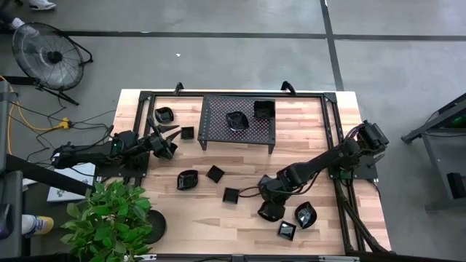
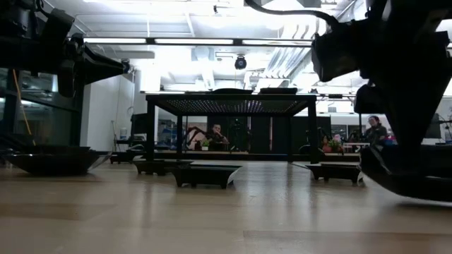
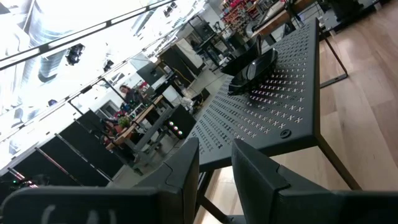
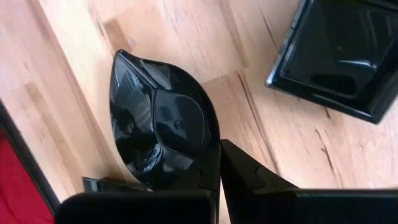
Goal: Pick & Place Mini shaped plates
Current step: Stack the leaf-shaped plate on the leaf-shaped plate on the shelf
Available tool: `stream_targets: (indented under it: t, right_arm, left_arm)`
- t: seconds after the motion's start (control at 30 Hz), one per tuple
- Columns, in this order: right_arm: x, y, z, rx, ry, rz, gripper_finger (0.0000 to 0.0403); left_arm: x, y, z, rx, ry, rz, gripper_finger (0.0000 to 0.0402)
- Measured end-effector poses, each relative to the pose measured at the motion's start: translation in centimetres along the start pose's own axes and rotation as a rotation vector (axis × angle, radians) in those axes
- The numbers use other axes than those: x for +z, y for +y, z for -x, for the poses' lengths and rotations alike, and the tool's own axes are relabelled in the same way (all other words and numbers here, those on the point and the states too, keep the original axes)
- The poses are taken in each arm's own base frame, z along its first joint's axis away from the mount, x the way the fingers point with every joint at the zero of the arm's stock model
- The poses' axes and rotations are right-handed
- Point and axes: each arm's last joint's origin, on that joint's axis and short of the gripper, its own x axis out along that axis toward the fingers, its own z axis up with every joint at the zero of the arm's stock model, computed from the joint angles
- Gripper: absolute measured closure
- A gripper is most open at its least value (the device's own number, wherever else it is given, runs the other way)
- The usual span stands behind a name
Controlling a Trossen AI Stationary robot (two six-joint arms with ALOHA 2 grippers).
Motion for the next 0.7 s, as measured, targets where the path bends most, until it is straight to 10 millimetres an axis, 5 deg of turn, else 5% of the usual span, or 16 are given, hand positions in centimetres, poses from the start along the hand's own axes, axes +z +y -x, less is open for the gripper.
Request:
stream_targets:
  t: [0.33,0.7]
  right_arm:
    - [0.0,0.2,0.6,0.022,-0.021,0.009,0.0403]
    - [0.2,-0.6,5.2,0.076,-0.165,-0.006,0.0403]
  left_arm:
    - [0.0,0.0,0.0,0.0,0.0,0.0,0.0309]
    - [0.0,0.0,0.0,0.0,0.0,0.0,0.0309]
